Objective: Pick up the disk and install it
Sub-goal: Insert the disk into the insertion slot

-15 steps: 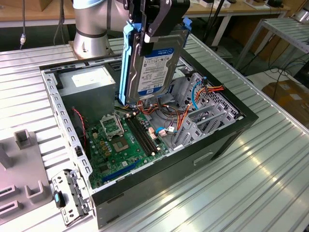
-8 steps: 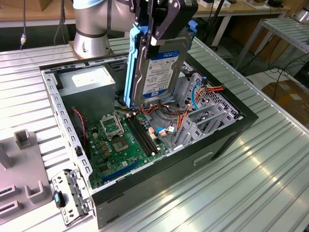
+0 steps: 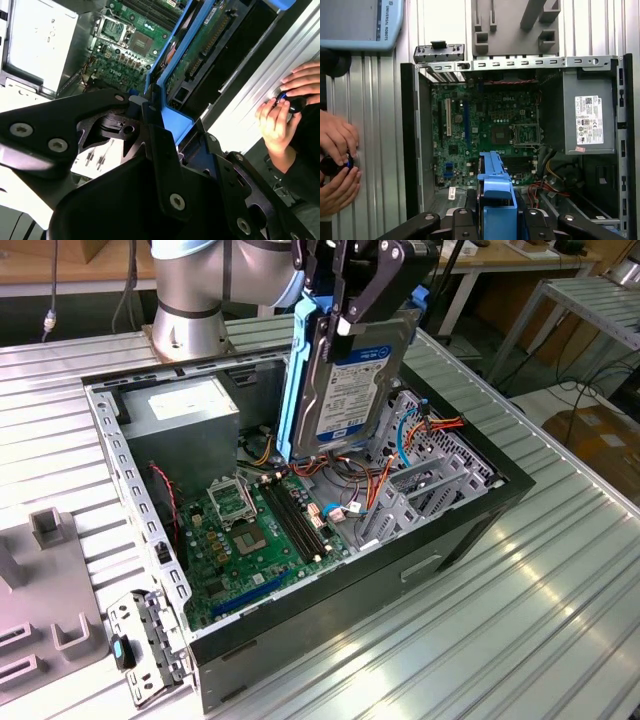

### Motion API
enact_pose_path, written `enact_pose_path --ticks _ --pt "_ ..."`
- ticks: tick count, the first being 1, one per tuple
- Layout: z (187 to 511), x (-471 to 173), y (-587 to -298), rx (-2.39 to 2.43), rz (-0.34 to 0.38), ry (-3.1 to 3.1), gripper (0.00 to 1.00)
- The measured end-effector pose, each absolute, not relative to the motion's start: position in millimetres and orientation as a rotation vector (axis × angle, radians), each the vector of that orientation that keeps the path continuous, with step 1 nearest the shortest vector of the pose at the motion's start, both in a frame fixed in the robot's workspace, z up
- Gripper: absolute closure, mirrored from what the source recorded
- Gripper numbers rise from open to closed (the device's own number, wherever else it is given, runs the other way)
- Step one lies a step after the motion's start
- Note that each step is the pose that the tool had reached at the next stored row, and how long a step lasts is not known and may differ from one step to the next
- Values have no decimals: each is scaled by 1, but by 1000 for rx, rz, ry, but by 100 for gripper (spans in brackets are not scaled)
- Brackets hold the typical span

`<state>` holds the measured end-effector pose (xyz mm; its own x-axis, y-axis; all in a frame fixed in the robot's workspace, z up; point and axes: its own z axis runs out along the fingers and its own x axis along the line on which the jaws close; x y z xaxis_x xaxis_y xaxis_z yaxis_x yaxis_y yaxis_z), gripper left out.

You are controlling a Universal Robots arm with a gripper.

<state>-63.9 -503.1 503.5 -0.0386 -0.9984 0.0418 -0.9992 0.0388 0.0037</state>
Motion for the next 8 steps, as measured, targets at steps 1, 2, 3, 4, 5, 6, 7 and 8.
enact_pose_path --ticks 1,2,3,4,5,6,7,8 --pt "503 -63 -503 2155 42 -2240 63" --pt "503 -62 -503 2154 43 -2239 63" --pt "503 -60 -503 2153 44 -2239 63" --pt "503 -59 -504 2153 45 -2238 63" --pt "503 -58 -504 2153 46 -2238 63" --pt "503 -56 -504 2152 47 -2238 63" --pt "503 -56 -504 2152 48 -2237 63" --pt "503 -55 -504 2151 49 -2237 63"
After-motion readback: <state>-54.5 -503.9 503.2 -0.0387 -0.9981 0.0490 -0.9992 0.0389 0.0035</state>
